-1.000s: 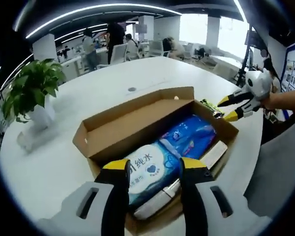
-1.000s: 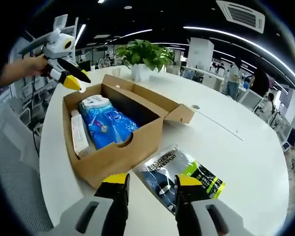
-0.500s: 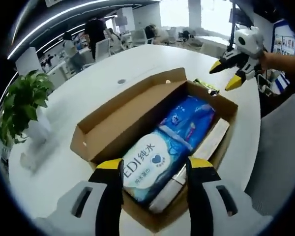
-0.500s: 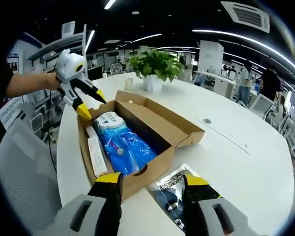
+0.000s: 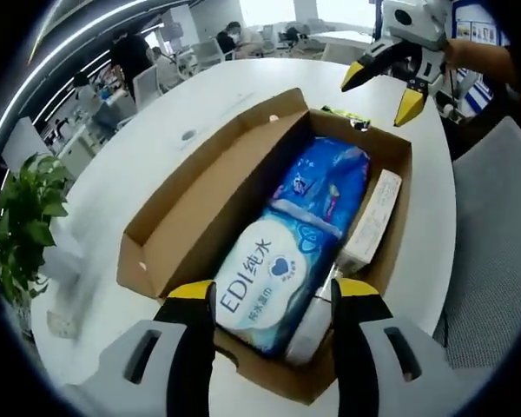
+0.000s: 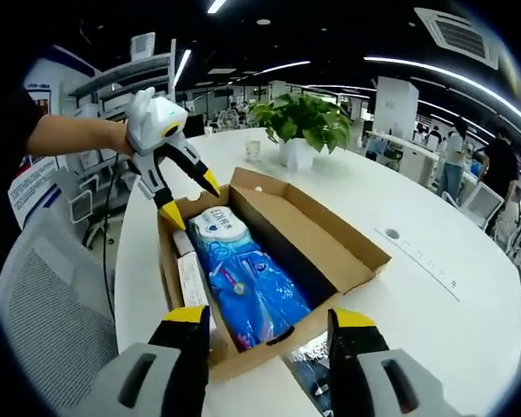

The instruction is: Operate the shoe box by opening the lid, removing the specified soft item, and placing it in the target area until the item is outside and the box remains undamaged.

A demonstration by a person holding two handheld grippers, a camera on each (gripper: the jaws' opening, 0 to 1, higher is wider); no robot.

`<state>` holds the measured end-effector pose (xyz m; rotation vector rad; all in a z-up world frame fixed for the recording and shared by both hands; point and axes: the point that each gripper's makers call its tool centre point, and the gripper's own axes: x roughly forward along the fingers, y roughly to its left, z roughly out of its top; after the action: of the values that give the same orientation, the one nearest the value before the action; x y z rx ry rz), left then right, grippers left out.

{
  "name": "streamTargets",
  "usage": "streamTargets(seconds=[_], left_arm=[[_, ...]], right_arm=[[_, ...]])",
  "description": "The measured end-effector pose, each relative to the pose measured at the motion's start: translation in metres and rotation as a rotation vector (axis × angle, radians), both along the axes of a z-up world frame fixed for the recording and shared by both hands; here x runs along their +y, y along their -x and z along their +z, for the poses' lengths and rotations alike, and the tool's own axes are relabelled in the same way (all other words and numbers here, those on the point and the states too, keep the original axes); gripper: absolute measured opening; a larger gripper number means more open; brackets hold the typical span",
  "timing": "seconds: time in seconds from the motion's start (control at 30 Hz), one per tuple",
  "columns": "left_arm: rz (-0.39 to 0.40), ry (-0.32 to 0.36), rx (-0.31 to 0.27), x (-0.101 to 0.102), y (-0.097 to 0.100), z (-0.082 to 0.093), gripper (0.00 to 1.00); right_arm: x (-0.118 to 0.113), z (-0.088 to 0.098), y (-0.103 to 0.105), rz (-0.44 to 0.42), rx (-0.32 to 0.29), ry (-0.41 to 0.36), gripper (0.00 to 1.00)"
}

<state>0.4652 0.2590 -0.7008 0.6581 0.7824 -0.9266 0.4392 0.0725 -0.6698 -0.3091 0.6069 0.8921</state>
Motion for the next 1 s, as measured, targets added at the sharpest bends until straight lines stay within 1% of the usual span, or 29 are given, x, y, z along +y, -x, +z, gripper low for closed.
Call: streamTargets(seconds=[0.23, 0.4, 0.73, 1.0], left_arm=[[-0.061, -0.030, 0.002, 0.000, -0.005, -0.004, 0.52], [-0.106, -0.064, 0.005, 0.001, -0.012, -0.012, 0.52], [-0.157, -0.103, 0.001, 0.000, -0.017, -0.016, 0.52], [-0.202, -0.145, 0.012, 0.005, -0.021, -0.027, 0.51]], right_arm=[[0.012, 0.001, -0.004, 0.026, -0.004, -0.001, 0.53], [0.022, -0.002, -0.004, 0.036, 0.004, -0.007, 0.53], [0.038, -0.013, -0.005, 0.065, 0.019, 0.006, 0.55], [0.049, -0.021, -0.007, 0.082, 0.033, 0.004, 0.55]])
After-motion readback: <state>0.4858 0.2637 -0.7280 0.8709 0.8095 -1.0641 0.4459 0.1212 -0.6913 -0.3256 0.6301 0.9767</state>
